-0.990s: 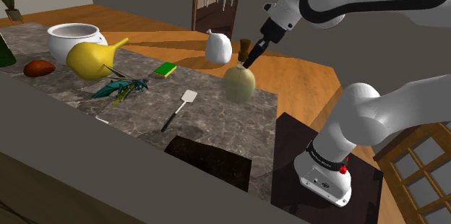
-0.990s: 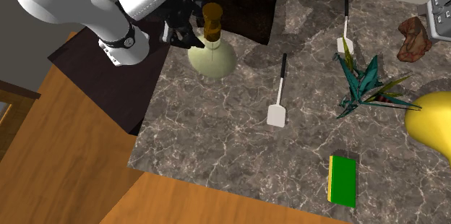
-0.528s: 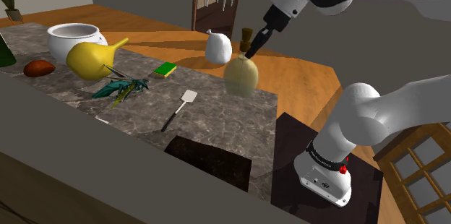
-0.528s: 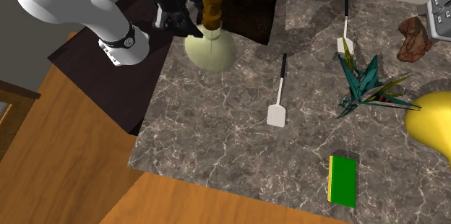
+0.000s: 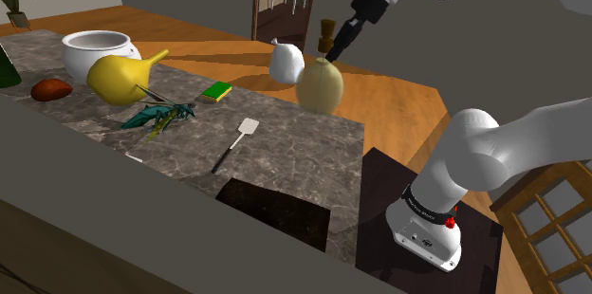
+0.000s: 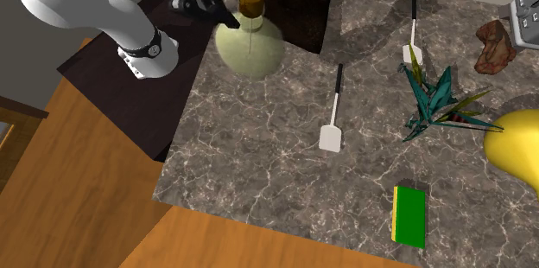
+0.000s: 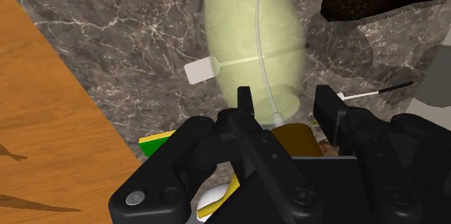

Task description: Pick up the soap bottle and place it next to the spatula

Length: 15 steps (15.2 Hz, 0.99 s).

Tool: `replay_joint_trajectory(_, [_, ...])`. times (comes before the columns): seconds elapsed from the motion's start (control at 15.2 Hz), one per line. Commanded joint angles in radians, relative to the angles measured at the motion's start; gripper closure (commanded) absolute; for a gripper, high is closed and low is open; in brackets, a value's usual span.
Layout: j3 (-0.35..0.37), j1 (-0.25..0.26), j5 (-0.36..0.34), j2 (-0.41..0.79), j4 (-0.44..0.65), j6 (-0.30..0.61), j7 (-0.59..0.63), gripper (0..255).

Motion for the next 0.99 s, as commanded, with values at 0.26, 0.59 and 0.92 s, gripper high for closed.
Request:
replay_joint_trajectory(0.26, [0.002,0.001,-0.004,0.012,0.087,-0.073,0.017,255])
replay_joint_trajectory(0.59, [0.002,0.003,-0.007,0.028,0.164,-0.132,0.03,255])
replay_joint_trajectory(0.92, [0.002,0.005,-0.009,0.049,0.245,-0.191,0.042,255])
